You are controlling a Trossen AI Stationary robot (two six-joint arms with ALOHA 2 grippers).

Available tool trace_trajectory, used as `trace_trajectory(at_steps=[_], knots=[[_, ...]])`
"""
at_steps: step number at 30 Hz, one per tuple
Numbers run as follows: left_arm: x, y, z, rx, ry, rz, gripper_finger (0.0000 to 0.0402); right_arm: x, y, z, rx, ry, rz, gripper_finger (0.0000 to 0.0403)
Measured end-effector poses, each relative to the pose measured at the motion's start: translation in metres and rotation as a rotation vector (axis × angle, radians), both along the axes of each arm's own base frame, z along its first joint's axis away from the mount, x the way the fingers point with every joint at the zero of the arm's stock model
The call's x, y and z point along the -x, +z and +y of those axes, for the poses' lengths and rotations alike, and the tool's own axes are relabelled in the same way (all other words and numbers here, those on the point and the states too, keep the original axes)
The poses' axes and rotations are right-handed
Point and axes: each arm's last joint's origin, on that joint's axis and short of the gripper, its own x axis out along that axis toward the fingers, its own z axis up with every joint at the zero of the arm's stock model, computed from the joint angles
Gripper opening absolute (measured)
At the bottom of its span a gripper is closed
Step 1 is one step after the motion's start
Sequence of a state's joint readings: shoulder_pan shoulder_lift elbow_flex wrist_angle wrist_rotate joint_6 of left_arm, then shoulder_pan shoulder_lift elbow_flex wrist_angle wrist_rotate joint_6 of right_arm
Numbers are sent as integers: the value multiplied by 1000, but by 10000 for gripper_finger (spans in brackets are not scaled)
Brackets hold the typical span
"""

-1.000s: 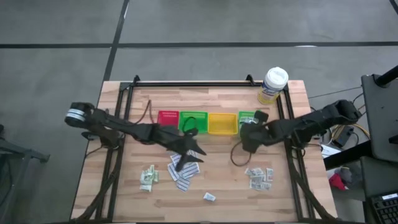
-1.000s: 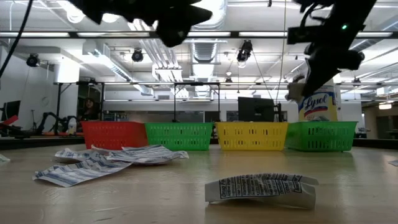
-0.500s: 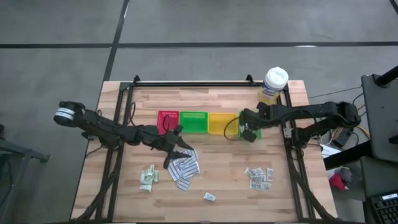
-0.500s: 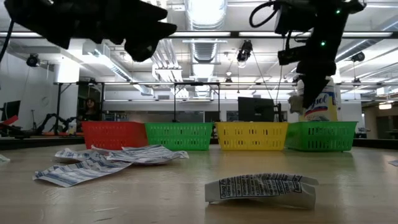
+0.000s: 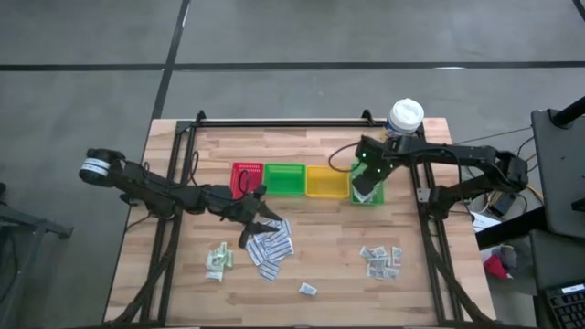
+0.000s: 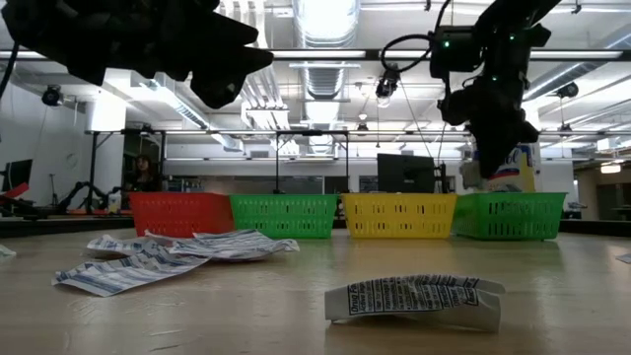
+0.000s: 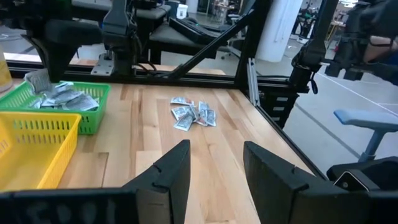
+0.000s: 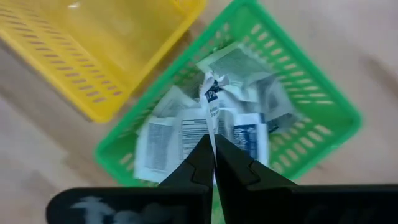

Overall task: Pick & Place First Aid Supplies
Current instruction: Put the blue alcohol pad into the right green bin

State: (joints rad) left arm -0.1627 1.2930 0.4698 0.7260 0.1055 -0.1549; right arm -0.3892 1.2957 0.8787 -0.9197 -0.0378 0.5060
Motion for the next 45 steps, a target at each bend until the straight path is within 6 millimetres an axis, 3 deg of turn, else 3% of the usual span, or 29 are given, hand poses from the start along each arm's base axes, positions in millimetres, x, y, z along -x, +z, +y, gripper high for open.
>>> trace_trajectory(at_steps=[10,27,34,45], knots=[[0,0,-1,-15,-8,-3,145,-4,4,-14,-161,-6,-181,8],[1,0,-4,-20,-22,-5,145,6,-7,-17,-86,-56,-74,8],[1,0,-4,-20,-23,-4,145,5,-21,-18,-80,-66,-5,8],[1,0,-5,-20,-24,-4,145,0,-35,-22,-55,17,75,15]])
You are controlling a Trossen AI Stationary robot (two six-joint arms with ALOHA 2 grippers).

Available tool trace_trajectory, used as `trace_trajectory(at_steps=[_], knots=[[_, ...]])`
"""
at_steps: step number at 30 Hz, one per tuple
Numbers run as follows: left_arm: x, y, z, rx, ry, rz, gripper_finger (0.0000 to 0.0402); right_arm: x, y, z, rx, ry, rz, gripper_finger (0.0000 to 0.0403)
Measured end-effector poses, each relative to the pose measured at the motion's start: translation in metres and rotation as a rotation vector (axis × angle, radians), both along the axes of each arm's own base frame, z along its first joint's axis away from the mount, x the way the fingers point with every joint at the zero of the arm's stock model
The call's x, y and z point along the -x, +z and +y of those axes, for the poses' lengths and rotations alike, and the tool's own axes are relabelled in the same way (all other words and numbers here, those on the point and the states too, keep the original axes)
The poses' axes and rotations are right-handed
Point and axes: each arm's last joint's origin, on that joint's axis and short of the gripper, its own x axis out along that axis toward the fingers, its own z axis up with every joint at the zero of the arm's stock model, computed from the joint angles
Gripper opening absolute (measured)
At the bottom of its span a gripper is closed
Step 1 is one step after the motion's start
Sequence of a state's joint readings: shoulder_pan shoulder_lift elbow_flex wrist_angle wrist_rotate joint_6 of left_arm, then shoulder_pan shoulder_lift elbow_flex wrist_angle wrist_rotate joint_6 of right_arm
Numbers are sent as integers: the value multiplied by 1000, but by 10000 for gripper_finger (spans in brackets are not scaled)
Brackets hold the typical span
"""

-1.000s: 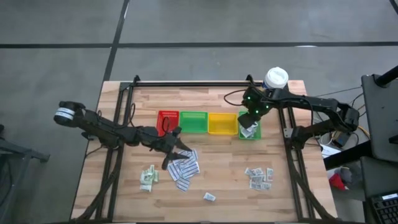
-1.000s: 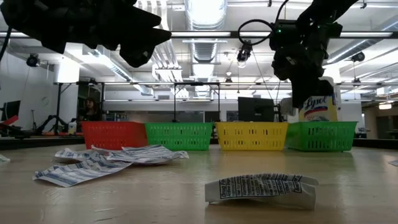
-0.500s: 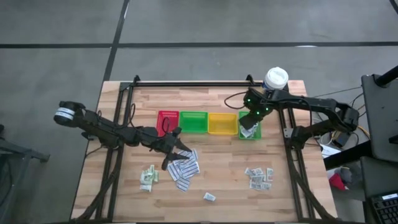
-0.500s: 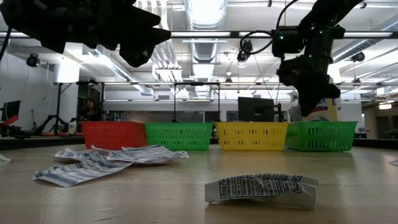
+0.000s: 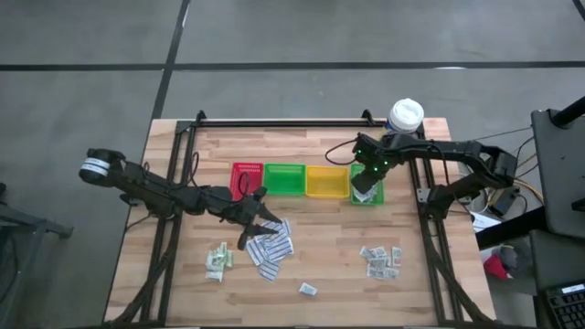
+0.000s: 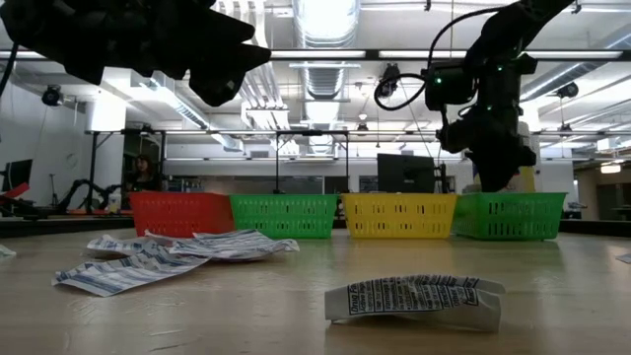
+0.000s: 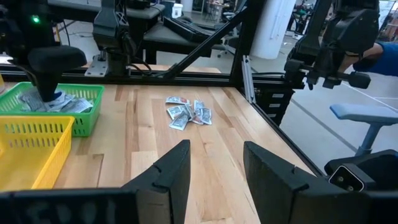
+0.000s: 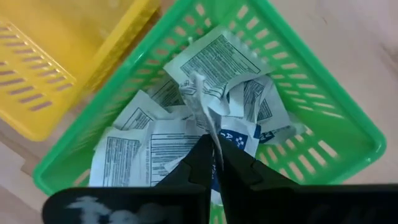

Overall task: Pick & Place First Aid Supplies
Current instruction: Put the blue alcohol pad into the right green bin

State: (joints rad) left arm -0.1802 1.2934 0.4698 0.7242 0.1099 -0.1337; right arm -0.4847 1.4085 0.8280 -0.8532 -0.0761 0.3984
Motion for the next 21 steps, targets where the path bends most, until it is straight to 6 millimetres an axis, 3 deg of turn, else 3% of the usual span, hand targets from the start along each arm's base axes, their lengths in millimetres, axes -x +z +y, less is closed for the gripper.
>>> trace_trajectory(at_steps=[12,21], knots=[[0,0,0,-1,-1,0,145,7,1,4,-32,7,62,102],[0,0,0,-2,-1,-1,145,8,15,4,-52,9,97,105]])
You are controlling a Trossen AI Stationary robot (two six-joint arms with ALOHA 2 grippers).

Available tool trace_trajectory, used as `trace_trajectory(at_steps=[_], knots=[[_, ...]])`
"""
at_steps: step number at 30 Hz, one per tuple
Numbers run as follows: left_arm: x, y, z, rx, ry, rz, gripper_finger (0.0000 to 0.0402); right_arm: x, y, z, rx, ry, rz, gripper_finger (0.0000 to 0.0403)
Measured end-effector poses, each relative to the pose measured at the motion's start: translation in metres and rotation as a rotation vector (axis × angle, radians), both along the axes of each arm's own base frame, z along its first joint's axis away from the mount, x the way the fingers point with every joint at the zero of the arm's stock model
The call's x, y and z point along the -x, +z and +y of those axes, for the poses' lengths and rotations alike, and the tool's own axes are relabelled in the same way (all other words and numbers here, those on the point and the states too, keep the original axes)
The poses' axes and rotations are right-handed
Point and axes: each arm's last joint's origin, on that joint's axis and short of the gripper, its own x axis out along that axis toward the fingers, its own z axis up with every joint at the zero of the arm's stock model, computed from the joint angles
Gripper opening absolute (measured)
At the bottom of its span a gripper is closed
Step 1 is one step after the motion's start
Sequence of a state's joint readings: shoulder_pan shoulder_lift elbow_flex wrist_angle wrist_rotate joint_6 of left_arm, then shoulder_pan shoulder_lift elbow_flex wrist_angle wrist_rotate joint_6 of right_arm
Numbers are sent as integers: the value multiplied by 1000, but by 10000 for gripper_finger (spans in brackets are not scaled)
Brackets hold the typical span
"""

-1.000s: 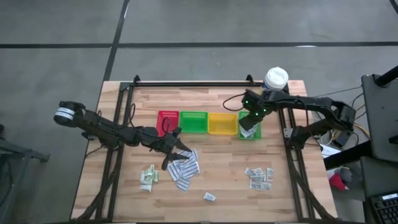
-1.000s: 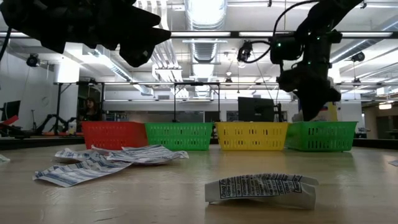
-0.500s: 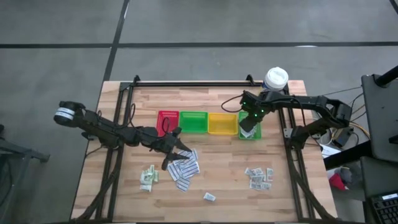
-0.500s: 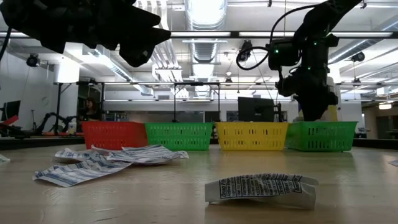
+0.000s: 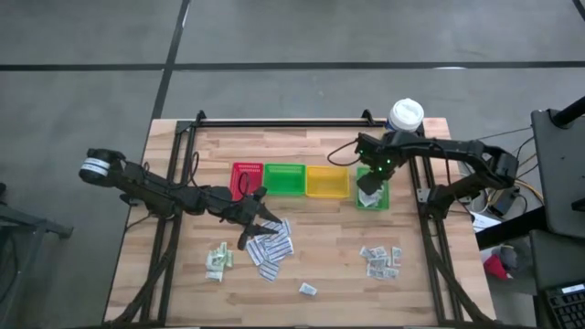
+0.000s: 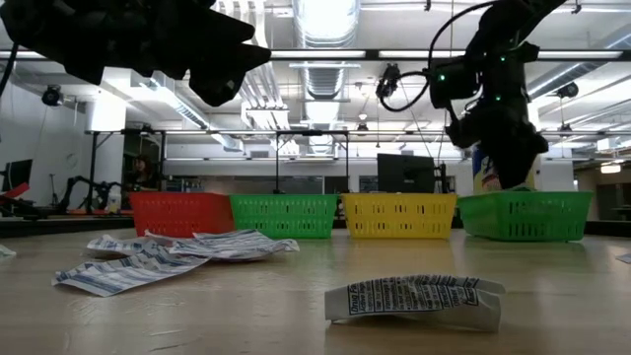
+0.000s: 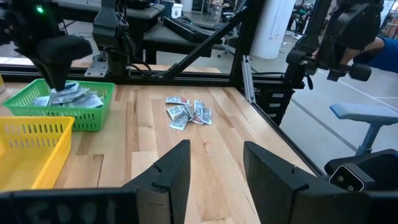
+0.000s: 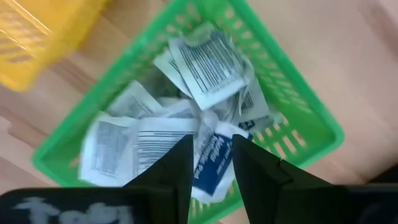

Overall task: Pick & Place First Aid Supplies
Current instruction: Put the blue alcohol pad into the right green bin

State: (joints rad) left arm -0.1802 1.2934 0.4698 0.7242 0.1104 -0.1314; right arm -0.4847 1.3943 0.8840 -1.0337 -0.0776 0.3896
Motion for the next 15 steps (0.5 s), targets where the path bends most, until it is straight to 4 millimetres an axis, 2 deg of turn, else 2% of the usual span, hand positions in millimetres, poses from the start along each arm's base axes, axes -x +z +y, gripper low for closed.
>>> trace_trajectory(at_steps=[9,15], knots=[[0,-1,0,-2,0,12,145,-6,36,-1,64,11,-128,82],[0,-2,0,-3,0,24,145,-8,63,22,63,131,-265,67]])
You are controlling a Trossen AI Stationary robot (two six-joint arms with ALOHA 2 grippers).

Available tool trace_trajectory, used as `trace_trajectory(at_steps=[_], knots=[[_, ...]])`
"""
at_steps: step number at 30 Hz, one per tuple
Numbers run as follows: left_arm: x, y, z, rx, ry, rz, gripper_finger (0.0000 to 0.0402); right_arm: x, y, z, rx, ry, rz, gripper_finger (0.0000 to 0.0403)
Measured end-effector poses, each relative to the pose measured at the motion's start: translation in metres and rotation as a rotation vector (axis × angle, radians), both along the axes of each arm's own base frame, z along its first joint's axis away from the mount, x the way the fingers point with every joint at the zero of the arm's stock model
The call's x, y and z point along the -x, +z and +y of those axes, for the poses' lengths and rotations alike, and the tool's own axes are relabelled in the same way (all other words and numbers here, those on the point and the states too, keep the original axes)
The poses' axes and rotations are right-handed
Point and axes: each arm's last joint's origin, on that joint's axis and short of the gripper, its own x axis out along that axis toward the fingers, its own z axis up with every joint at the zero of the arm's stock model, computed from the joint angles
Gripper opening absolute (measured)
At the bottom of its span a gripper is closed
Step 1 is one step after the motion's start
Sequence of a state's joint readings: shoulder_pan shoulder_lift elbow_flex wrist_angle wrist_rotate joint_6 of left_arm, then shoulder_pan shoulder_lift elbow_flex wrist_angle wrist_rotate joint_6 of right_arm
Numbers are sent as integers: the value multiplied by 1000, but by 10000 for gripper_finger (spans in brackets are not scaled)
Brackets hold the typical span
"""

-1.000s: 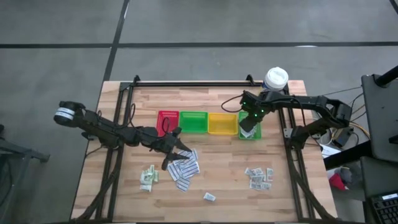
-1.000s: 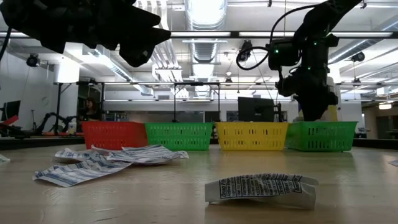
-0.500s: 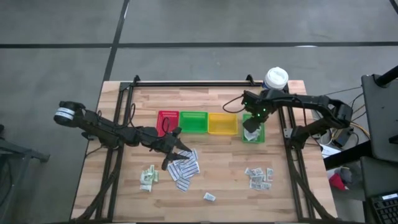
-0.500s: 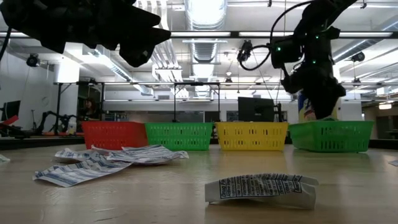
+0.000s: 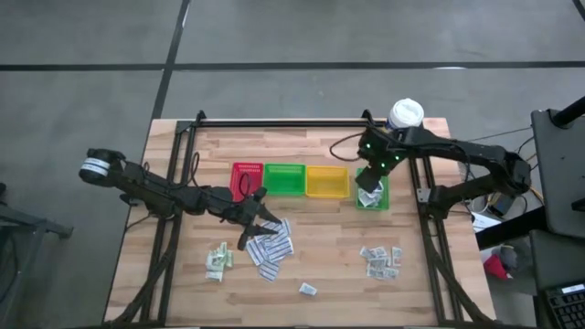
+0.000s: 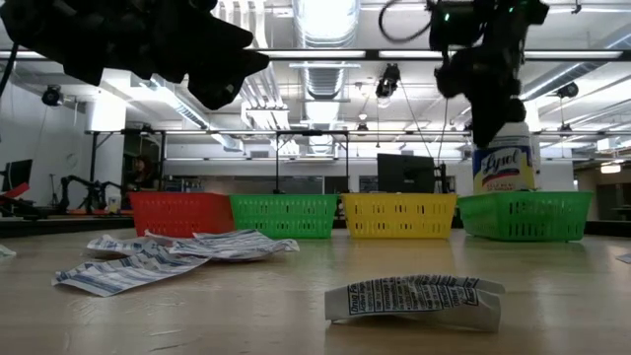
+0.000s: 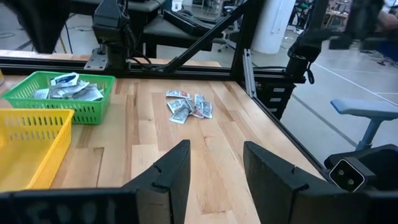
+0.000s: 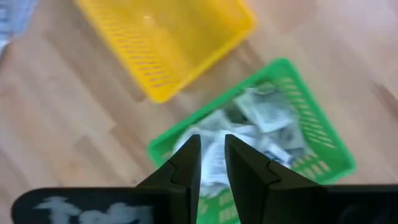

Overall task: Pick & Place First Aid Supplies
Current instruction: Put the blue alcohol pad into the right green bin

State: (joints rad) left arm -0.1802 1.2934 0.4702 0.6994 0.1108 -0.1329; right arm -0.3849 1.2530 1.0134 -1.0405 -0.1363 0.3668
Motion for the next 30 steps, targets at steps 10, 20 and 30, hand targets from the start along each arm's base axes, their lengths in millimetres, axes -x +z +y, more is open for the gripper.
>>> trace_trajectory(at_steps=[10,20,30], knots=[[2,0,-9,-1,-26,-1,145,6,25,79,48,326,-238,56],[-4,16,-40,-64,59,107,145,29,42,137,189,473,-577,56],[-33,37,-74,-117,76,242,145,50,34,154,235,519,-713,56]])
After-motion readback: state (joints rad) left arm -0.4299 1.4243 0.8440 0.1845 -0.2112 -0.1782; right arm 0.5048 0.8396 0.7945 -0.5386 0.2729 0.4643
